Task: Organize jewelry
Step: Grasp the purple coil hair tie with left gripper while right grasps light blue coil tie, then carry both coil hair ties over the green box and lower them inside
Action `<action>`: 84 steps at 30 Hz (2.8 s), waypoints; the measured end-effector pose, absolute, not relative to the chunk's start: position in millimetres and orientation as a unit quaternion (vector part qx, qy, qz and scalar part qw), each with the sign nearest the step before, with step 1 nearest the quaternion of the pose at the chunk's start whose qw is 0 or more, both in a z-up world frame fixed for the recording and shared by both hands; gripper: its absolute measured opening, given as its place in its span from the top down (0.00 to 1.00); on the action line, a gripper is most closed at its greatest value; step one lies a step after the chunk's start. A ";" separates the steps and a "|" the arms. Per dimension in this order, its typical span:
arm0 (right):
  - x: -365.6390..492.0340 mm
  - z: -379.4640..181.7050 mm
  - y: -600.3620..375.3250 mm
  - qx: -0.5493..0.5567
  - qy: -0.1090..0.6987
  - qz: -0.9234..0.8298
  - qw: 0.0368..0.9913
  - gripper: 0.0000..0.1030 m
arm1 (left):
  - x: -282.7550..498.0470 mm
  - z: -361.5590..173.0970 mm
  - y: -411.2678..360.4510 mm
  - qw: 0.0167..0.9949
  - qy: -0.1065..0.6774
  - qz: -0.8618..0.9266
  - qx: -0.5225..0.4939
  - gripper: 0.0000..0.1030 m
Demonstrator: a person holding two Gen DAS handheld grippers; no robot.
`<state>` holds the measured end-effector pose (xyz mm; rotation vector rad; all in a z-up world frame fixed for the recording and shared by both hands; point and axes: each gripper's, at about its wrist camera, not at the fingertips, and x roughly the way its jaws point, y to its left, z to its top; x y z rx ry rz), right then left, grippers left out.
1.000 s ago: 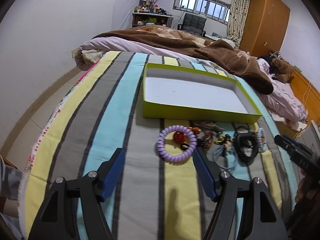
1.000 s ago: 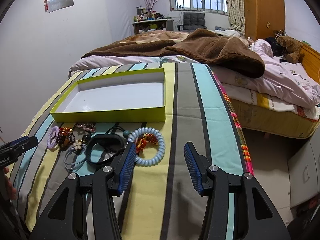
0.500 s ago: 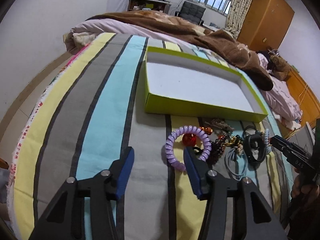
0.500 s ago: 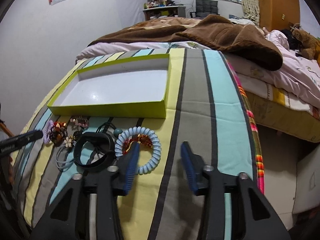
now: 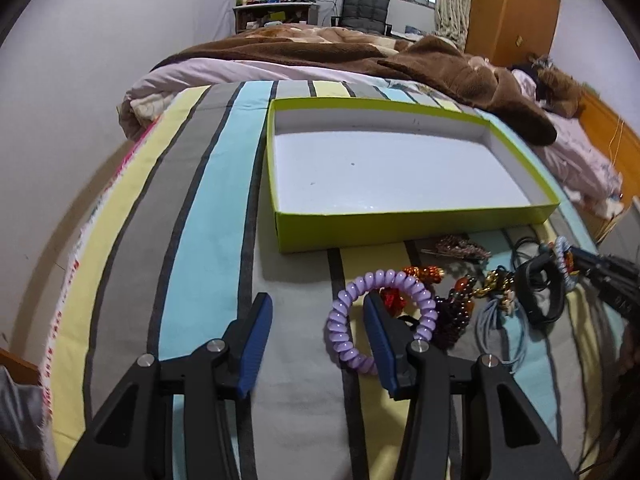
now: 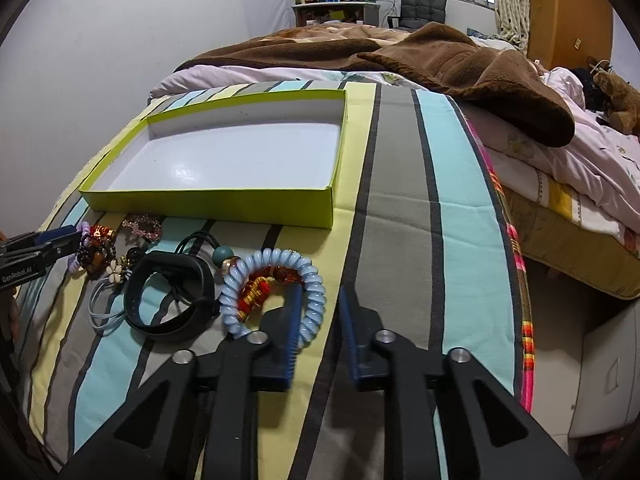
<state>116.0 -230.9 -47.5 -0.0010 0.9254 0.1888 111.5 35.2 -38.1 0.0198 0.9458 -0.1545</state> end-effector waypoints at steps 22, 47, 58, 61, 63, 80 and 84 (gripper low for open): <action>105.9 -28.3 -240.8 0.038 0.405 0.087 0.909 0.90 | 106.1 -25.6 35.3 0.897 0.434 -0.085 0.007 0.90; 158.8 24.4 -220.0 0.039 0.368 0.111 0.922 0.90 | 159.5 21.7 35.4 0.911 0.398 -0.104 -0.023 0.90; 222.6 7.5 -203.5 0.005 0.397 0.106 0.912 0.90 | 217.3 0.3 24.8 0.899 0.422 -0.116 -0.028 0.90; 236.1 -0.8 -199.4 -0.003 0.409 0.105 0.907 0.90 | 230.0 -9.6 21.9 0.892 0.435 -0.118 -0.024 0.90; 242.5 -5.9 -197.8 -0.006 0.414 0.102 0.904 0.90 | 236.4 -14.8 20.0 0.891 0.439 -0.113 -0.021 0.90; 264.7 -32.7 -182.4 -0.050 0.437 0.101 0.892 0.90 | 253.2 -31.7 18.8 0.885 0.456 -0.099 -0.012 0.90; 265.5 -34.4 -178.3 -0.063 0.438 0.096 0.892 0.90 | 254.5 -31.7 19.1 0.883 0.459 -0.099 -0.016 0.89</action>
